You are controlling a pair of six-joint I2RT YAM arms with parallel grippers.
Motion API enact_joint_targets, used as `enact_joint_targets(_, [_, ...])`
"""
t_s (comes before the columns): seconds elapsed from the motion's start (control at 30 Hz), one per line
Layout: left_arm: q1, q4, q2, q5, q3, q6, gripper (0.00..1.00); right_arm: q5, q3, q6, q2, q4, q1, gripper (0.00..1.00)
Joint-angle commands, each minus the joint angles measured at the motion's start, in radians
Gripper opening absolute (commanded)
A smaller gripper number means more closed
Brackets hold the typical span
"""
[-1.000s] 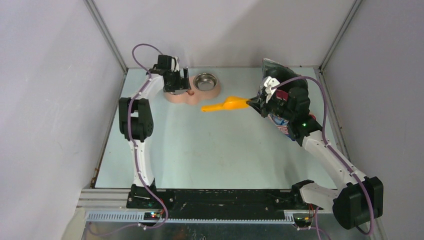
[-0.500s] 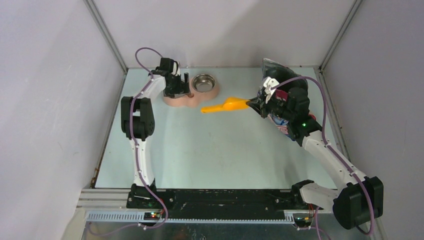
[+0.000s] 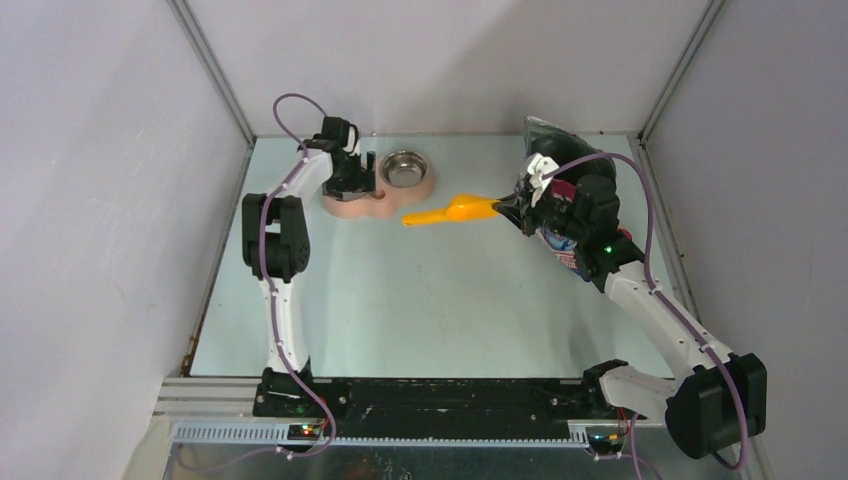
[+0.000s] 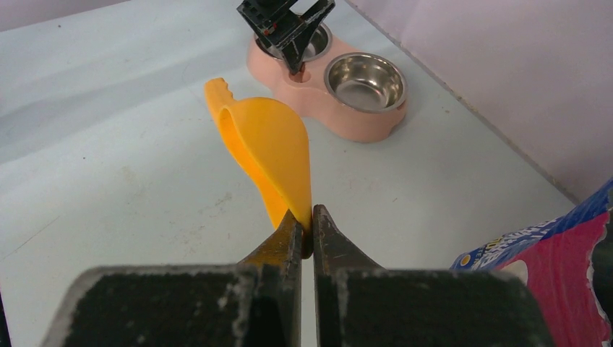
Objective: Serve the pet food
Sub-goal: Adjust the pet food bowl at the center of the board.
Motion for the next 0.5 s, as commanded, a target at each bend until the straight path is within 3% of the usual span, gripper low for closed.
enact_joint_targets(0.0, [-0.012,-0.04,-0.05,-0.043,0.032,0.061,0.93,-0.014,0.045,0.018,-0.027,0.036,-0.008,0.0])
enact_joint_targets(0.47, [-0.068,-0.089,-0.049,0.028,0.031,0.177,0.78,-0.025,0.044,0.03,-0.038,0.037,-0.017,0.0])
